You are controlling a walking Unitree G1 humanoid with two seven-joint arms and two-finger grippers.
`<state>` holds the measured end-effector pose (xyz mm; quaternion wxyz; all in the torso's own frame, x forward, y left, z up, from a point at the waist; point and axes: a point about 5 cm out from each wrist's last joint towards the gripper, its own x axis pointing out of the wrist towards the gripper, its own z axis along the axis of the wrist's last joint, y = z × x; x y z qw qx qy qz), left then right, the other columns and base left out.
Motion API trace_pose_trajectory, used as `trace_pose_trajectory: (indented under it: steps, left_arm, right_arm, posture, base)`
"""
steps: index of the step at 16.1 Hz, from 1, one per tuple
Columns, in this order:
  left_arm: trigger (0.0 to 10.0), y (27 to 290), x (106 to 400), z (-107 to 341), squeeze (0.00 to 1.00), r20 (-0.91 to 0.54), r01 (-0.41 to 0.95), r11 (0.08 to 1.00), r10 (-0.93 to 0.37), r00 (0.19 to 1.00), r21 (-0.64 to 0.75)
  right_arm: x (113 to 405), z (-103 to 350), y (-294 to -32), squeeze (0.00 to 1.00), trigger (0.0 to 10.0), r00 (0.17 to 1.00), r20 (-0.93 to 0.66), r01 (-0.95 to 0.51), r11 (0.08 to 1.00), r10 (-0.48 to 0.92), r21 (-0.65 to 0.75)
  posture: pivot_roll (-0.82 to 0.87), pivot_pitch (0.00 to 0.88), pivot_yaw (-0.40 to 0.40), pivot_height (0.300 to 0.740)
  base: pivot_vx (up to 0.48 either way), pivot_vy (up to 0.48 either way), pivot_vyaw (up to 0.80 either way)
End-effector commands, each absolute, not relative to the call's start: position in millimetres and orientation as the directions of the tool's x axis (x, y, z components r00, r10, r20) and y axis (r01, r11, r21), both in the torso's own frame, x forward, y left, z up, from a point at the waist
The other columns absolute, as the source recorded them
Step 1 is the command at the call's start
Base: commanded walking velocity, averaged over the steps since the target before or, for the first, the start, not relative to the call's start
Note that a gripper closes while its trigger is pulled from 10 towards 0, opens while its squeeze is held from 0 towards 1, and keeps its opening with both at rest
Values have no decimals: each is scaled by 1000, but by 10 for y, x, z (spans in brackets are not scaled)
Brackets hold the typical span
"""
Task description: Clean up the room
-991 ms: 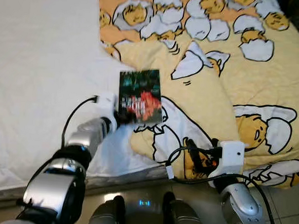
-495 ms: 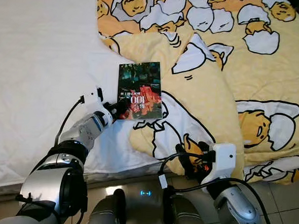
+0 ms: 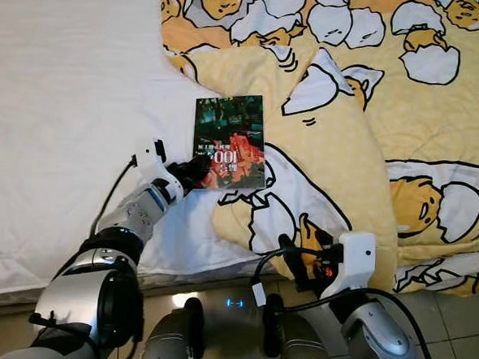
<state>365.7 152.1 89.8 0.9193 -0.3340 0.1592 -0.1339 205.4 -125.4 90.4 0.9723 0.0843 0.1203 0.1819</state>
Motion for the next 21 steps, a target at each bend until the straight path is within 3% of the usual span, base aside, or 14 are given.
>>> trace_pose_trajectory:
  steps: [1, 6, 13, 17, 21]
  left_arm:
    - [0, 1404, 3581, 780, 0, -213, 146, 694, -404, 890, -705]
    - [0, 1467, 3620, 891, 0, -108, 157, 608, -376, 921, -778]
    - [0, 1365, 3557, 893, 0, -75, 272, 619, -475, 877, -737]
    - [0, 1275, 3547, 995, 0, -18, 331, 566, -523, 852, -755]
    - [0, 1350, 3561, 1039, 0, -11, 327, 584, -499, 867, -743]
  right_arm:
    - [2016, 887, -1247, 0, 10000, 901, -216, -330, 917, 377, 224]
    - [2019, 874, -1264, 0, 10000, 906, -219, -309, 919, 363, 243]
    - [2047, 861, -1218, 0, 10000, 906, -216, -305, 916, 363, 260]
    - [2027, 843, -1225, 0, 10000, 908, -221, -297, 919, 357, 260]
    - [2060, 841, -1206, 0, 10000, 908, -216, -300, 918, 358, 260]
  posture:
    - [-150, 340, 41, 740]
    - [-147, 334, 44, 740]
    - [-132, 330, 52, 740]
    - [-129, 322, 60, 740]
    - [-121, 306, 63, 740]
  base:
    - [0, 0, 0]
    - [0, 0, 0]
    - [0, 0, 0]
    - [0, 0, 0]
    - [0, 0, 0]
